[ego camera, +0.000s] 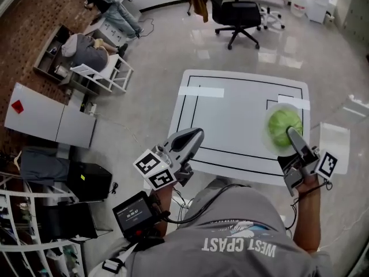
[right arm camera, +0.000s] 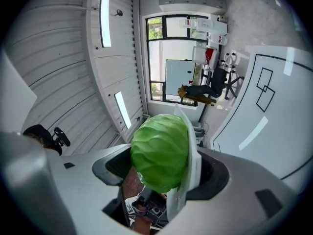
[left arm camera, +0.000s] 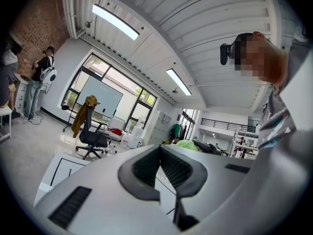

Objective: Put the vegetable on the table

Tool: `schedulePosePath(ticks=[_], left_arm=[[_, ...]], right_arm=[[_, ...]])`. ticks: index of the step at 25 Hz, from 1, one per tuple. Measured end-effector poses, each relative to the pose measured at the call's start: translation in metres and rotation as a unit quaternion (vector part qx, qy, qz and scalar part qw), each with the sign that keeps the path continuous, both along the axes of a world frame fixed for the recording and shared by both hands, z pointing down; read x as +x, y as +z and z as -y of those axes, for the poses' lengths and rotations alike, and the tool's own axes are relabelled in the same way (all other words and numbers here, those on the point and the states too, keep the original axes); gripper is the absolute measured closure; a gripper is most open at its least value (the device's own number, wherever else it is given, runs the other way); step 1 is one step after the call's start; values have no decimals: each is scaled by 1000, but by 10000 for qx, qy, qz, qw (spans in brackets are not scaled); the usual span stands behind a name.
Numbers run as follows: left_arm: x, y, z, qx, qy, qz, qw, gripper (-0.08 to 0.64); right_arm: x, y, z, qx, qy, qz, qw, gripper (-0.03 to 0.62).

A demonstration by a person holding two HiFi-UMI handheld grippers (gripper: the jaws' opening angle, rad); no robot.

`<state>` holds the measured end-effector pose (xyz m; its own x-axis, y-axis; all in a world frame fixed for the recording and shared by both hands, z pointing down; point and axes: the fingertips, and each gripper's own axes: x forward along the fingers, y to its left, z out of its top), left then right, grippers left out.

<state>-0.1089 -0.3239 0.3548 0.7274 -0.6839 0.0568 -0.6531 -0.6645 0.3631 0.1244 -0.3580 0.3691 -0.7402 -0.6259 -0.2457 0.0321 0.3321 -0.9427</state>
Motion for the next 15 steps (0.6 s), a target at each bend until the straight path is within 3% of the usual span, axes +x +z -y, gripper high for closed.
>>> schedulePosePath(ticks=[8, 15], left_arm=[[4, 13, 26, -44, 82, 91, 9999, 552], [-20, 14, 32, -127, 63, 95, 9999, 552]], right_arm=[[6, 39, 37, -257, 44, -132, 9996, 268], [-25, 65, 55, -537, -123, -280, 9981, 268]])
